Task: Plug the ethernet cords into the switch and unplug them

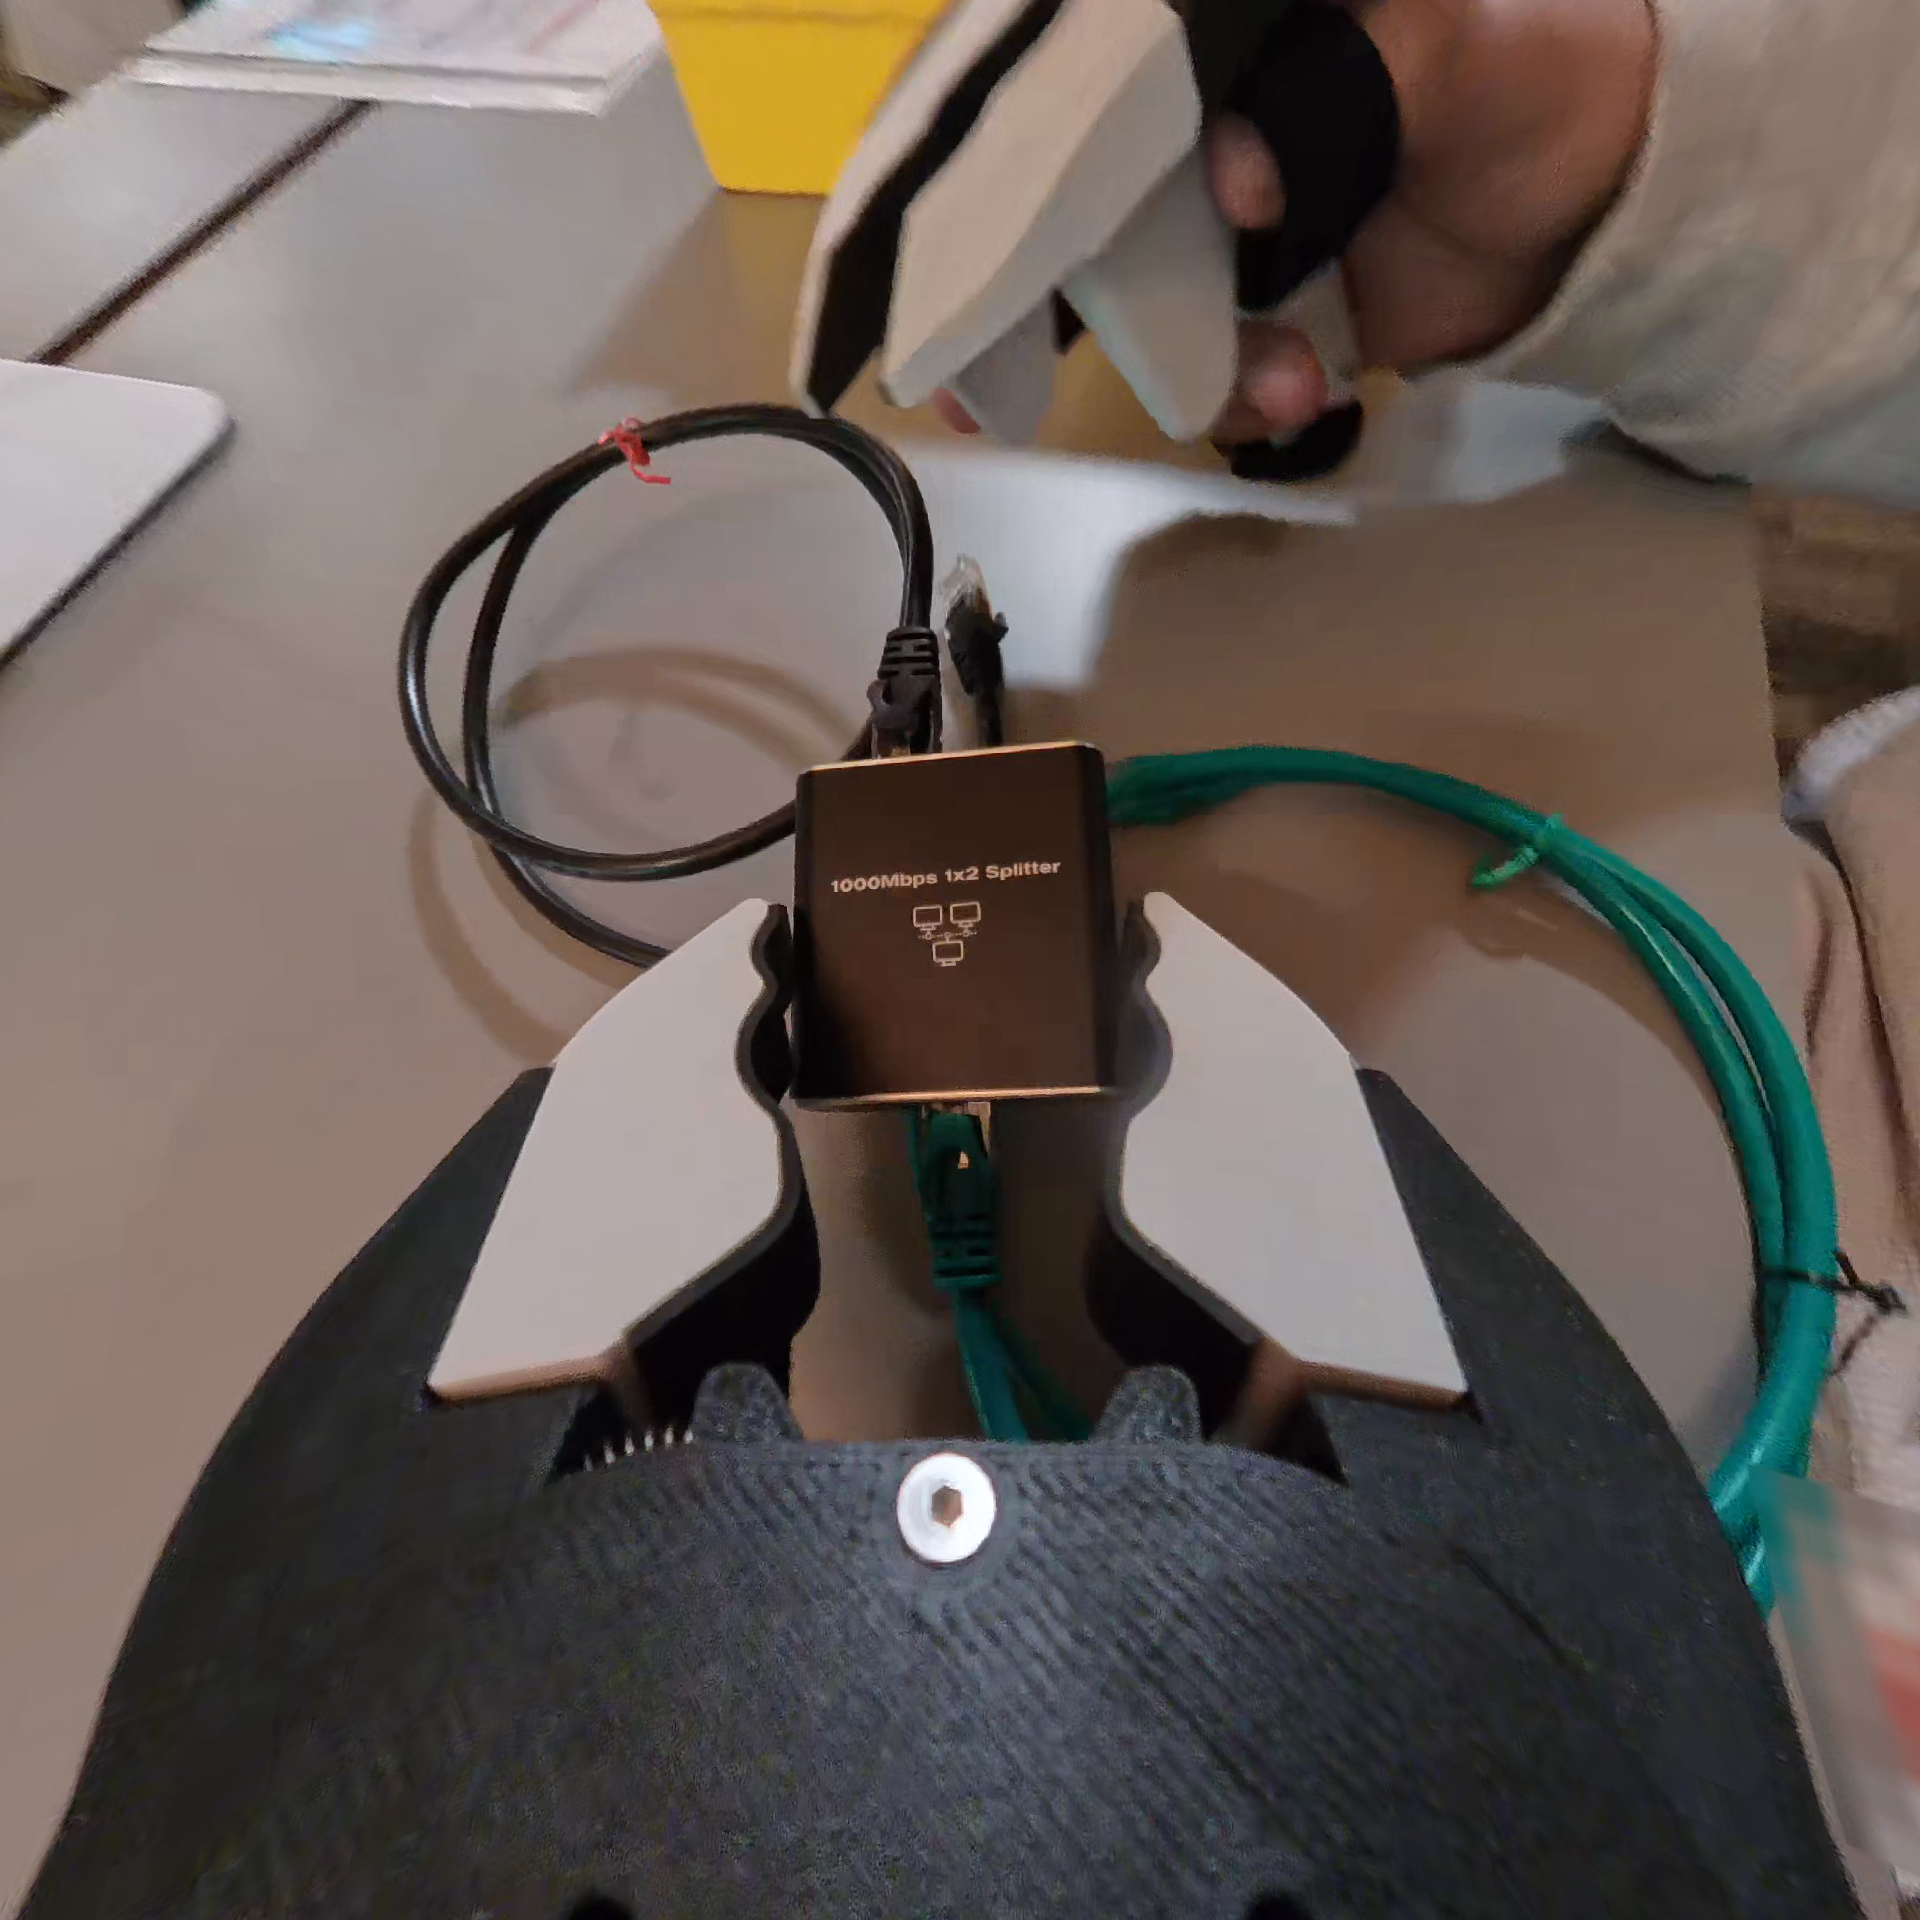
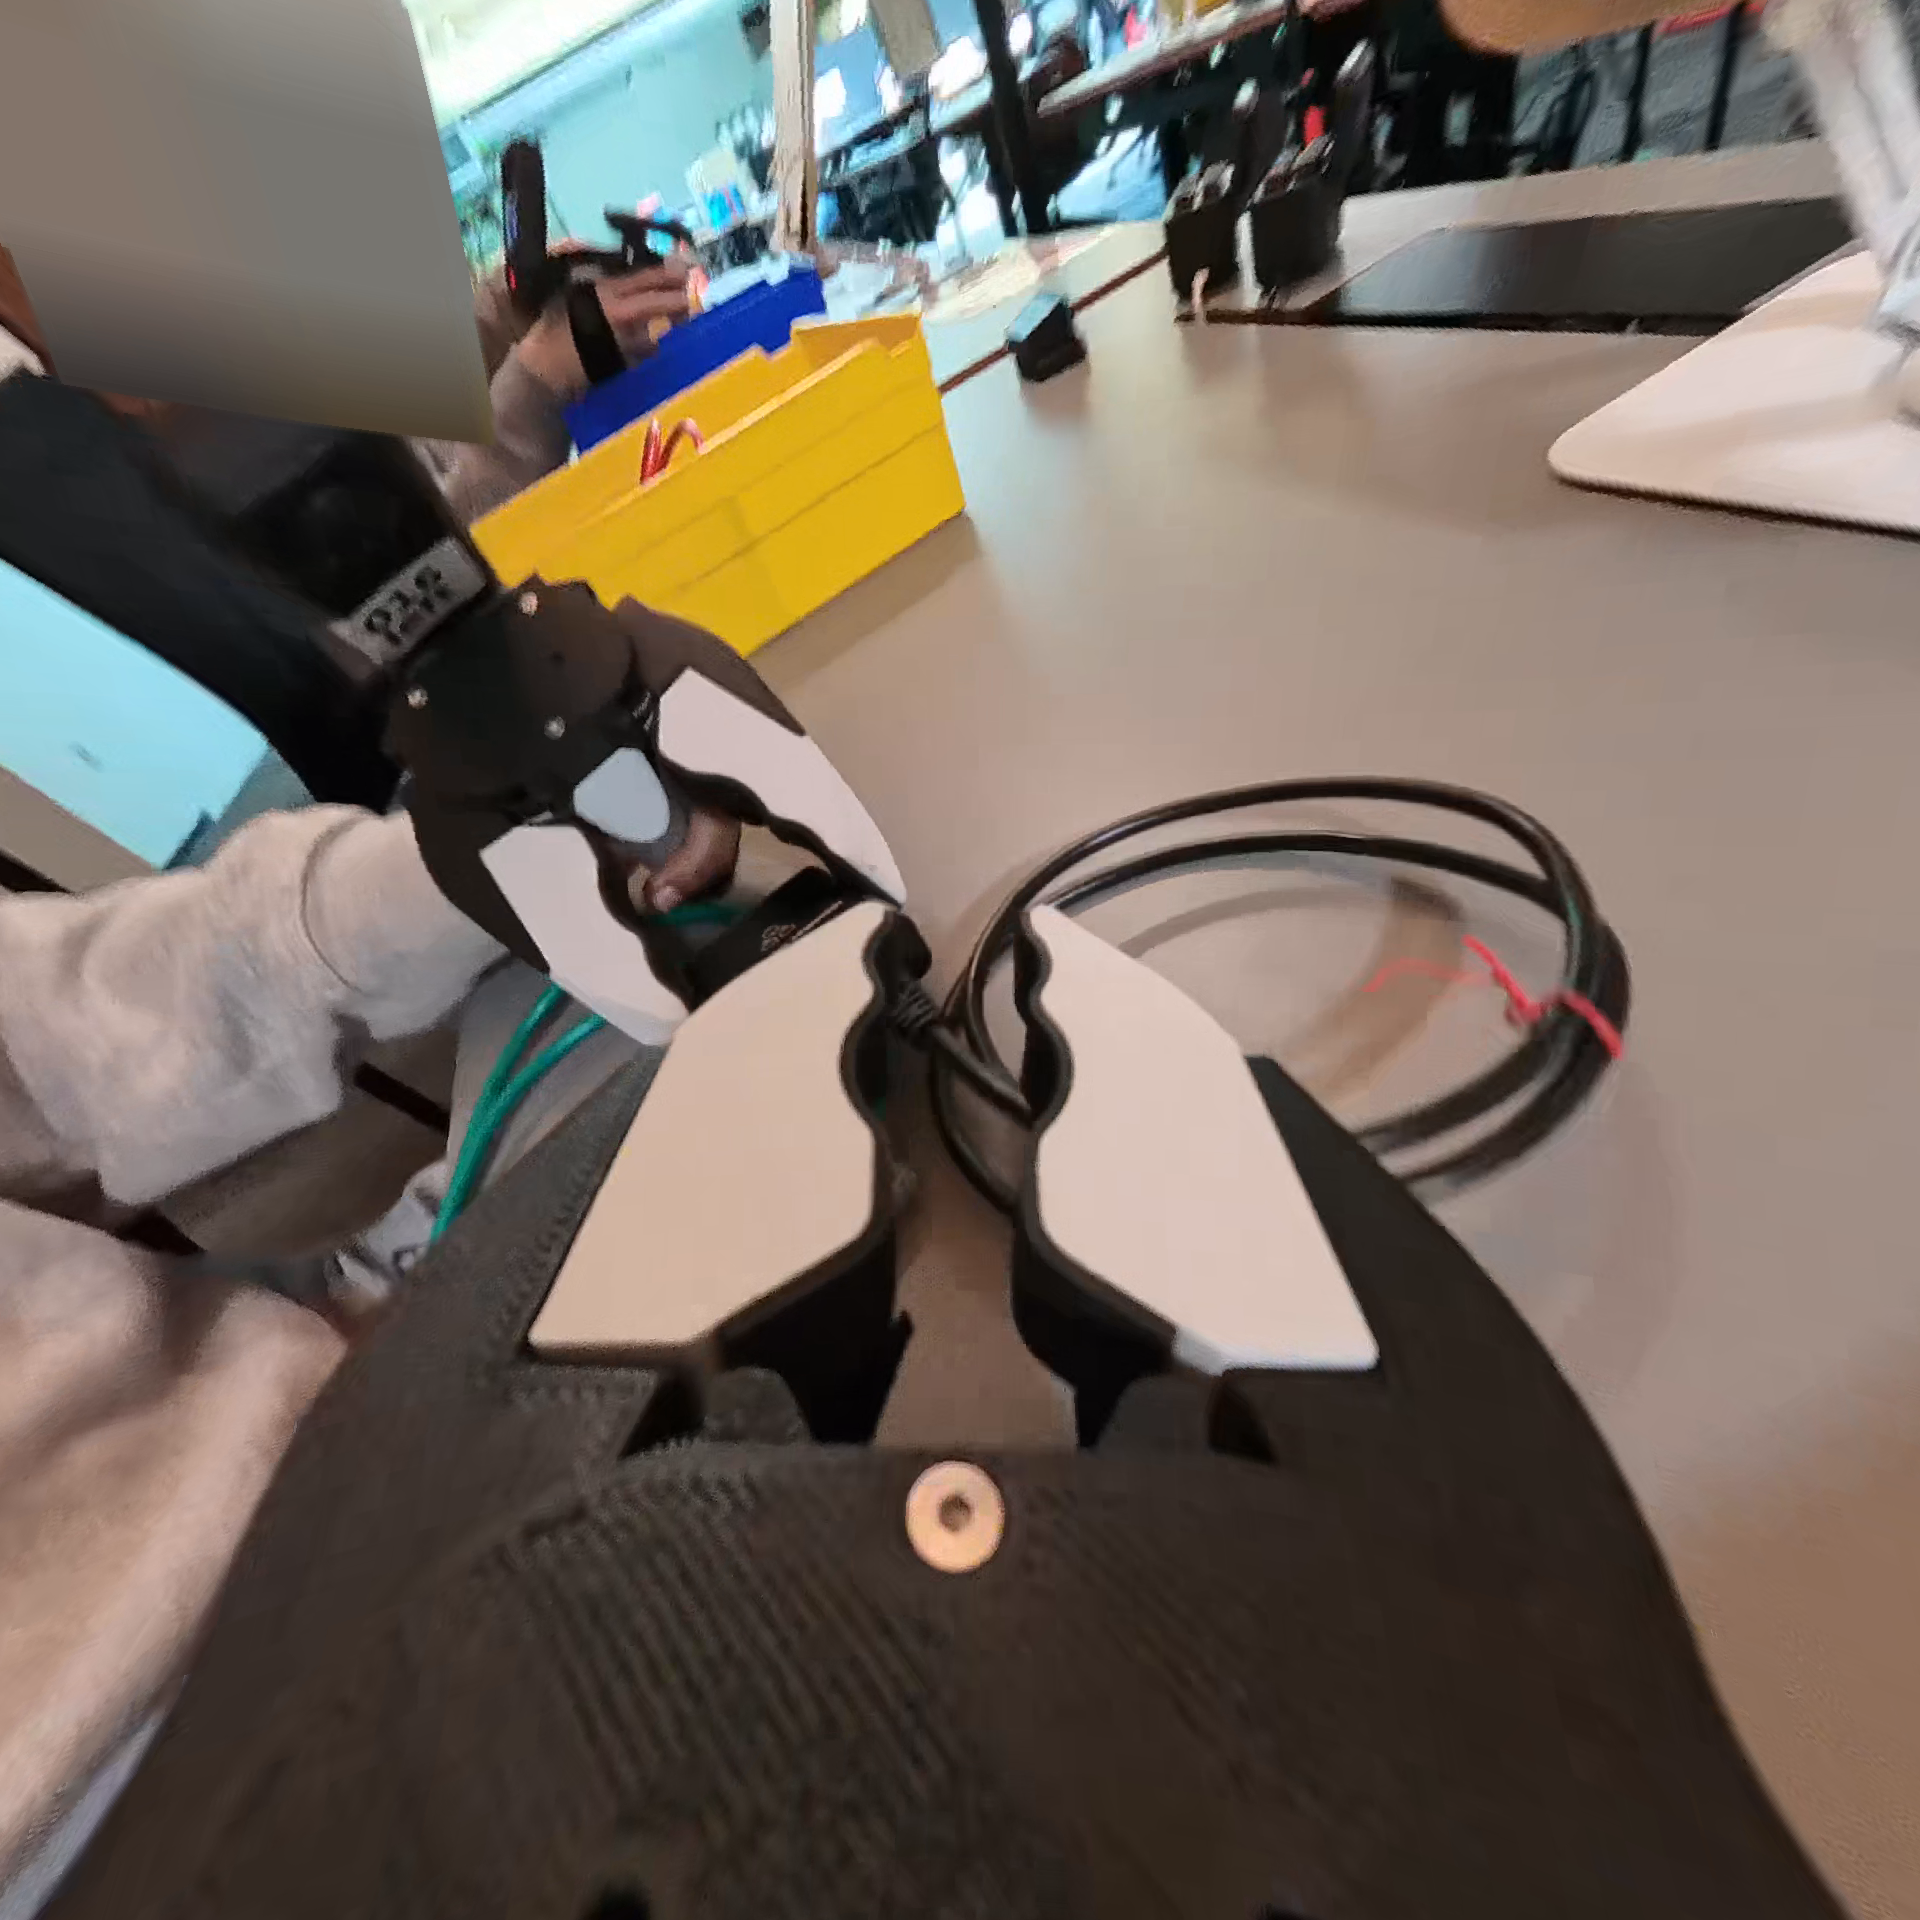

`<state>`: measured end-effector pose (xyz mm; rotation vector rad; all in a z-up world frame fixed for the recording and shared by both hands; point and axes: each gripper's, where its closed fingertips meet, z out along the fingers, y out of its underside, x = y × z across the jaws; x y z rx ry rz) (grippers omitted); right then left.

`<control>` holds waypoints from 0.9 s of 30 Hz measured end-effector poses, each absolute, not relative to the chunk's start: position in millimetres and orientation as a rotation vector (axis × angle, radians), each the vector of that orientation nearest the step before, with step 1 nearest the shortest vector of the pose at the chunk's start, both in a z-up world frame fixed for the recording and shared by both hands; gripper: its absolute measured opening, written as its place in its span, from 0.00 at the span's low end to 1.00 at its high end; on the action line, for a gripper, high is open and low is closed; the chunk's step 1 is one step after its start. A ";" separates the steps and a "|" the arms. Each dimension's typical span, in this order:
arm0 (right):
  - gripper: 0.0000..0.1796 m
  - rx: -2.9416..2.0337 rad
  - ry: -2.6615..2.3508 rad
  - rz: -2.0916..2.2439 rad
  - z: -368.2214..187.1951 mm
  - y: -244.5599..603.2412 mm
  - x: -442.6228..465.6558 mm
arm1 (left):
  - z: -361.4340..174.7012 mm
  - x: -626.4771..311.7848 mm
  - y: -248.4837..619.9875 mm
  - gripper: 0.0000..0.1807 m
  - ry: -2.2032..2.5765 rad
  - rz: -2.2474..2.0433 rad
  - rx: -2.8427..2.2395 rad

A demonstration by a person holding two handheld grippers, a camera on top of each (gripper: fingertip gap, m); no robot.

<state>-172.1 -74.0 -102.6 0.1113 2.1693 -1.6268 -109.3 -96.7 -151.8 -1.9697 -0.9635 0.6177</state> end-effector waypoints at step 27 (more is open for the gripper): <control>0.05 0.566 1.637 -1.374 -105.2 -85.2 -163.7 | -132.3 -117.0 -90.5 0.34 -0.904 0.885 -1.887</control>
